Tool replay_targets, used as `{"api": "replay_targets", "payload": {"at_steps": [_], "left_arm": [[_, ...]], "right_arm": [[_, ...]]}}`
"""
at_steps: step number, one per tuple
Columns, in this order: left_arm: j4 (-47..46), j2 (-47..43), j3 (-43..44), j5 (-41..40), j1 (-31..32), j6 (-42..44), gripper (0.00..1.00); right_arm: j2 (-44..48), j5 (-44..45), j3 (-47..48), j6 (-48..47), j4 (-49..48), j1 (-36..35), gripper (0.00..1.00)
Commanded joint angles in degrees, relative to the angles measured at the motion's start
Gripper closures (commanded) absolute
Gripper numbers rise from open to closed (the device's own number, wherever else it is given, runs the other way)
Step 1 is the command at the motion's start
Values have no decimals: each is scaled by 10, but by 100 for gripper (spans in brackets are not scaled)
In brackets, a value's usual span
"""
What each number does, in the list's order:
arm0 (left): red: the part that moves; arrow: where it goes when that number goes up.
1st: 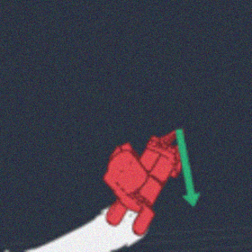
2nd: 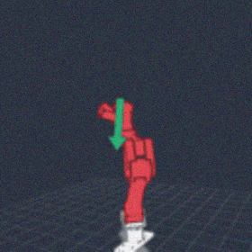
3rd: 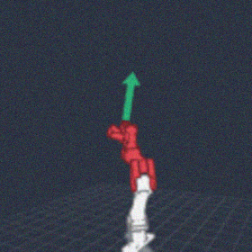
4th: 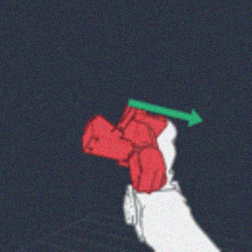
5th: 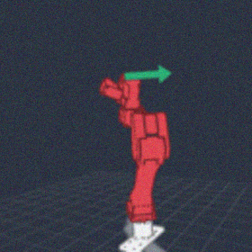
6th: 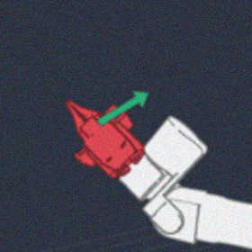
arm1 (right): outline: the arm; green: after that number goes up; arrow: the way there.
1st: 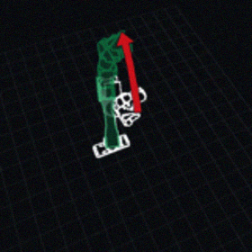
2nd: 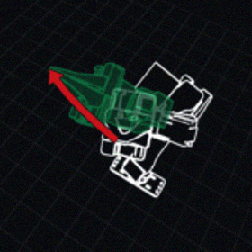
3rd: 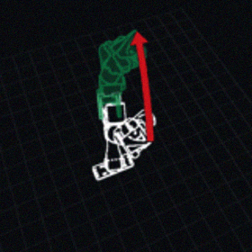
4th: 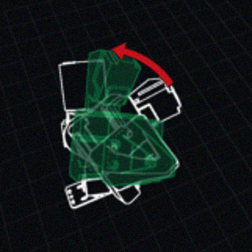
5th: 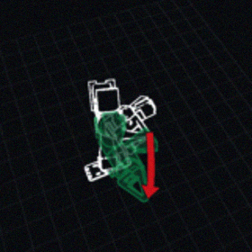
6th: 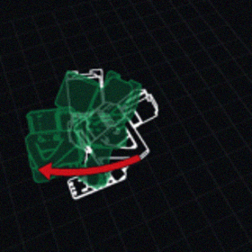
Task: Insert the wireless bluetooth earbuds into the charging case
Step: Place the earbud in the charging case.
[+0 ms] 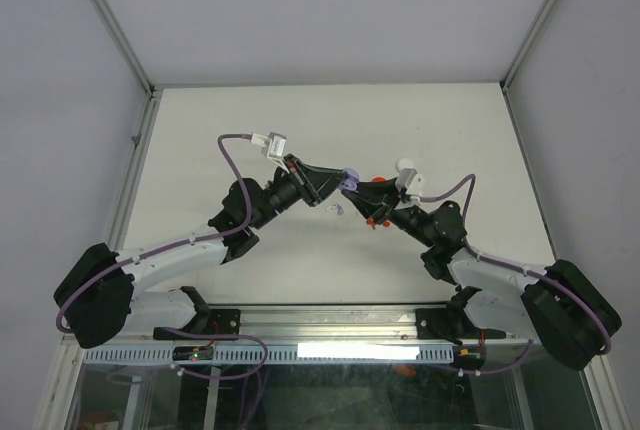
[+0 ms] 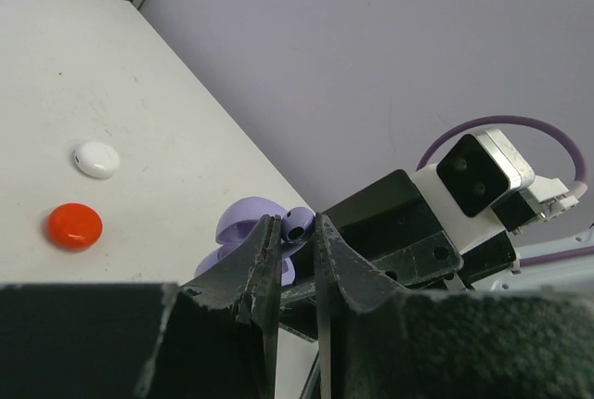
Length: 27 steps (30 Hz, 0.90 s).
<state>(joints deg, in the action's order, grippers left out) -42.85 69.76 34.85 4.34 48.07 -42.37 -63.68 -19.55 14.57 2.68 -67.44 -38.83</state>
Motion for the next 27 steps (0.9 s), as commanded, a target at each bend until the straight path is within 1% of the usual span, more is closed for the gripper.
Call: {"api": "replay_targets", "payload": {"at_steps": [1,17,23,27], "left_arm": [[-31,-5,-4,-24,10,19,85],[-8,-21,-19,-62,23,36,85],[4,-25,-22,-62,24,35,85],[15,-26,-22,-65,24,37,82]], "right_arm": [[15,4,24,-2,-35,-2,92],[18,12,22,-3,-39,-2,92],[22,17,21,-4,-38,-2,92],[25,17,20,-5,-36,-3,92]]}}
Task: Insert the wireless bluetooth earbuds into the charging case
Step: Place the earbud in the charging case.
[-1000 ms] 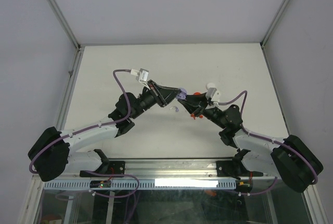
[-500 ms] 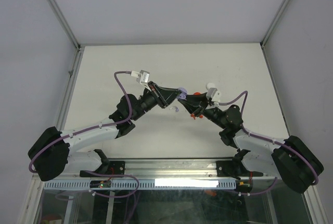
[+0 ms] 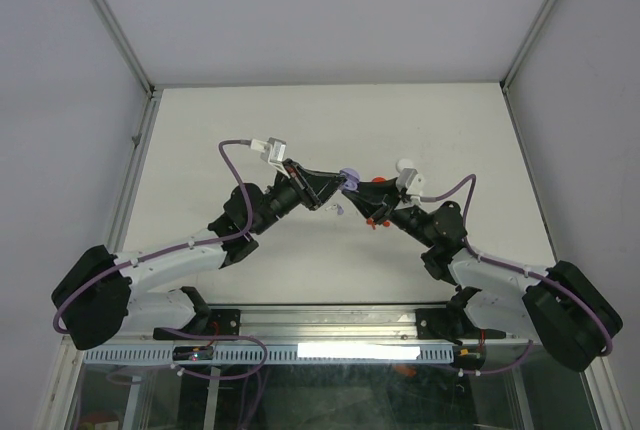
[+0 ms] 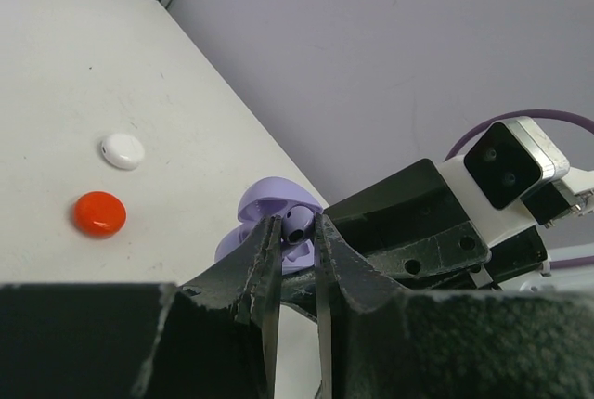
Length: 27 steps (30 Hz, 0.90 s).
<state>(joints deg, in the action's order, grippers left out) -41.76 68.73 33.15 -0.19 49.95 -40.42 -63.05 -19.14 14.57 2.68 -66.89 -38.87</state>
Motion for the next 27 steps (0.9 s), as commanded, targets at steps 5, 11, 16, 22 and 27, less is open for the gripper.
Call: {"api": "replay_targets", "payload": {"at_steps": [5,11,16,22,27], "left_arm": [[20,-22,-2,-30,5,28,76],[45,-31,7,-41,6,43,70],[69,-38,19,-47,6,58,63],[123,-69,34,-72,5,89,56],[175,-96,39,-85,5,124,49]], "right_arm": [[21,10,19,-5,-41,-2,92],[24,3,20,-5,-37,-2,92],[25,0,19,-2,-37,-1,92],[31,6,15,-4,-32,-1,92],[48,28,11,-19,0,-1,91]]}}
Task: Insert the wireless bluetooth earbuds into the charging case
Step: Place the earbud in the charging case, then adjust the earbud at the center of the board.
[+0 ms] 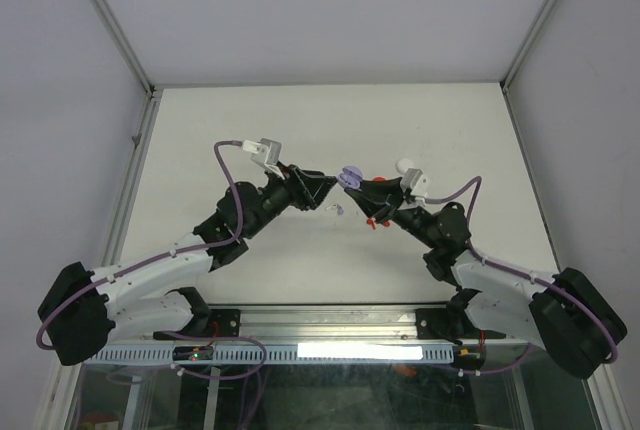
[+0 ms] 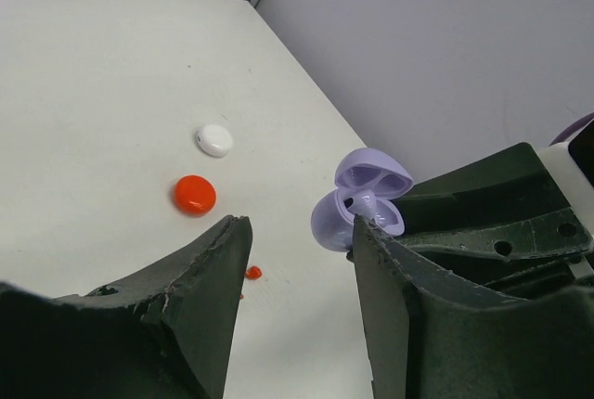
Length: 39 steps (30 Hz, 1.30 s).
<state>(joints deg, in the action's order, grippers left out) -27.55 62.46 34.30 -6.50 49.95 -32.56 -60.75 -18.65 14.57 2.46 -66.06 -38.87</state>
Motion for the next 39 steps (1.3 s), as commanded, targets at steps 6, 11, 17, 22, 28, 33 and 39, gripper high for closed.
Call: {"api": "replay_targets", "payload": {"at_steps": [6,11,17,22,28,33,39], "left_arm": [[98,-33,30,-14,5,103,43],[166,35,76,23,5,160,43],[187,163,145,100,-11,188,42],[204,284,215,202,-47,186,42],[219,382,273,227,-62,202,42],[247,435,305,228,-79,209,42],[298,465,325,219,-81,211,42]], "right_arm": [[77,77,-6,-34,77,-1,92],[123,137,-18,-28,159,-1,92],[171,141,-31,-27,227,-1,92],[194,250,-38,-25,261,-1,92],[217,268,-52,-25,267,-1,92],[236,278,-57,-29,278,-1,92],[239,278,-59,-32,279,-1,92]]}}
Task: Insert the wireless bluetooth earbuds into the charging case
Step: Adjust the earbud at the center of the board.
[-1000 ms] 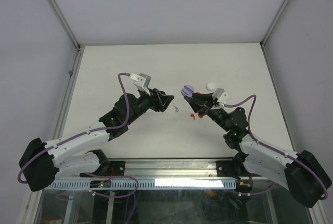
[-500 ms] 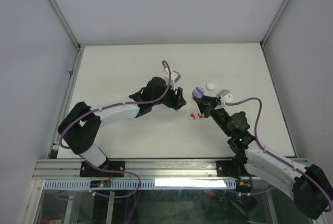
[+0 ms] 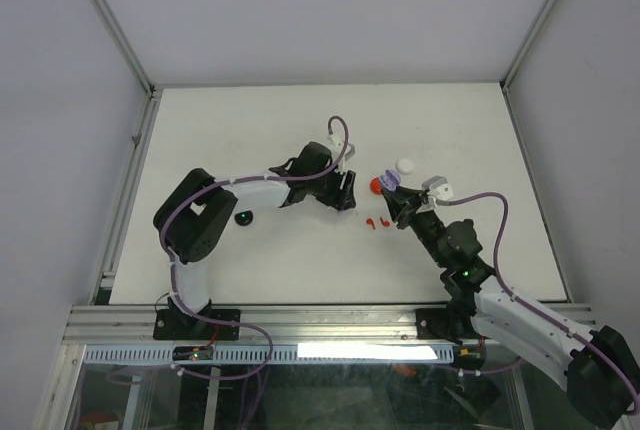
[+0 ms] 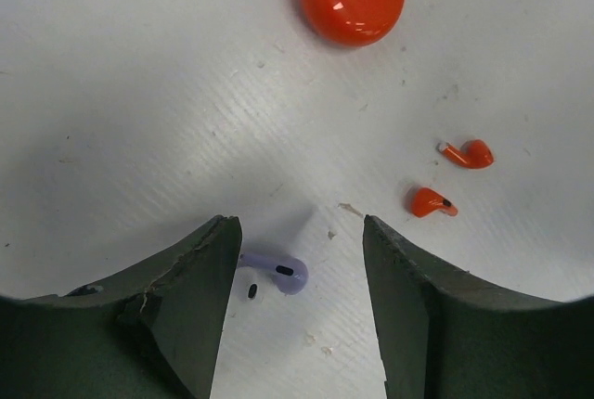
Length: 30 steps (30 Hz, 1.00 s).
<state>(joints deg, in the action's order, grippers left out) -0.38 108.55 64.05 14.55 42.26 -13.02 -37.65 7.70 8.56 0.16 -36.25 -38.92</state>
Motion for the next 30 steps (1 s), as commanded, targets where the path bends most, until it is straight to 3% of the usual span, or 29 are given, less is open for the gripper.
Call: {"api": "replay_targets", "payload": {"at_steps": [1,13,23,30], "left_arm": [[29,0,22,7,-5,15,42],[51,-61,-47,38,9,-21,42],[35,-64,-40,46,48,-43,43],[78,-94,-24,-93,49,-65,43]], "right_arm": [[8,12,2,-9,-21,-1,92],[-15,4,-2,-5,-43,-1,92],[-22,1,-1,-5,-48,-1,92],[-1,10,-1,-13,-30,-1,92]]}}
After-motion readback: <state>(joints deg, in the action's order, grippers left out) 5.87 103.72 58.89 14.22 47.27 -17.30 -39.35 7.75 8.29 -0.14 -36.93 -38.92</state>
